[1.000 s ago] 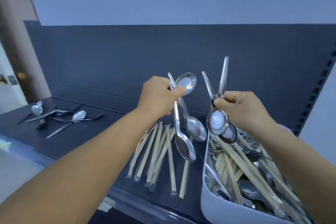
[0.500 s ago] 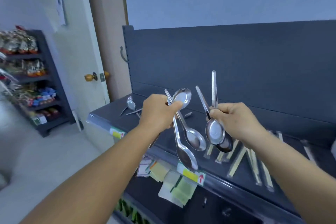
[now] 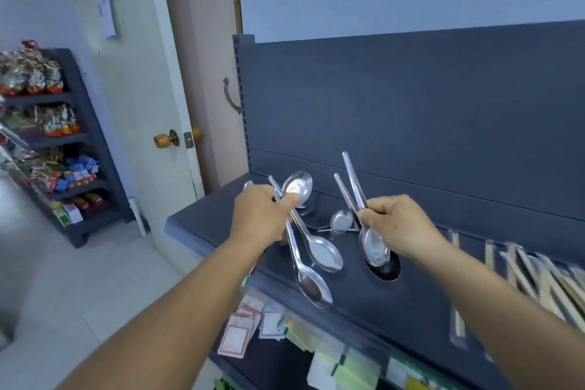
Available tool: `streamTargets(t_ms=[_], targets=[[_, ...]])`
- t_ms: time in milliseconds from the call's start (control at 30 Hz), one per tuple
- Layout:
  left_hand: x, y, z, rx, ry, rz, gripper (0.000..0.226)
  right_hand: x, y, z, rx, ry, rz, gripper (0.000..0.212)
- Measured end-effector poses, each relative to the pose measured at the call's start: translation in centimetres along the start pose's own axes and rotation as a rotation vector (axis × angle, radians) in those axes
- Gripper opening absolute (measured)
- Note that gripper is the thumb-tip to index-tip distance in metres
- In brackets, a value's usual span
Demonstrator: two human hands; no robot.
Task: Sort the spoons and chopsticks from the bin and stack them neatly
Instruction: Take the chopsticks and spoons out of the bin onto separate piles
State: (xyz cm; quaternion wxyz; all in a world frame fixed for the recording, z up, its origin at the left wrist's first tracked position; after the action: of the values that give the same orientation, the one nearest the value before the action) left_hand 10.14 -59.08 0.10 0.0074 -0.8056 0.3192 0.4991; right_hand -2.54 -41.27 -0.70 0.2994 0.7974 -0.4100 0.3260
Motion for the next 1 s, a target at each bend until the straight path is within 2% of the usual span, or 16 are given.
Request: streamTargets(t_ms=[167,300,400,500,567,633,767,800,900,1000], targets=[[2.3,6.7,3.1,0.010,0.050,-0.040,0.041,-0.4,6.2,4.3,0.042,-0.047,0.016,0.030],[3.8,10.7,5.7,0.055,0.119,-0.041,0.038,-0.9,10.5,7.3,0.079,-0.132,0.030,0.018],[5.9,12.4,6.8,0.079,0.162,-0.065,0.041,-1.6,12.3,9.2,0.112,-0.183,0.048,0.021],[7.8,13.3,7.1,0.082,0.254,-0.079,0.029,-2.3,13.1,10.6,0.114,-0.221,0.057,0.033],[8.7,13.5,7.3,0.137,0.282,-0.087,0.027,-2.5,13.2,11.2,0.117,-0.253,0.055,0.029],[9.4,13.3,7.5,0.193,0.302,-0.073,0.035,-2.6,13.0,11.4,0.125,-0.256,0.069,0.021],[9.8,12.3,6.9,0.283,0.414,0.033,0.037,-2.2,11.6,11.3,0.141,-0.334,0.082,0.044],[9.8,11.9,6.7,0.306,0.436,0.063,0.043,-1.8,11.0,11.2,0.142,-0.348,0.070,0.047],[9.1,10.3,5.9,0.351,0.468,0.175,0.059,-0.6,8.8,10.7,0.138,-0.375,0.043,0.049],[7.7,8.1,4.9,0.343,0.472,0.357,0.052,0.8,5.8,9.8,0.079,-0.405,0.029,0.045]])
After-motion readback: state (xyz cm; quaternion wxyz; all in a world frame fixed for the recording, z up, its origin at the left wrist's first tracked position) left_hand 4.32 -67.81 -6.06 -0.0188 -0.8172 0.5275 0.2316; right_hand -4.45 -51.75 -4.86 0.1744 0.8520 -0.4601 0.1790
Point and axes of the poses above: each hand's wrist, its own y-axis towards the middle knuckle, its own z-axis out of the palm, x = y × z, the point moved 4 cm from there along y, towards the middle knuckle, and after that the axes turned 7 degrees about -x, right-handed, at the moved point
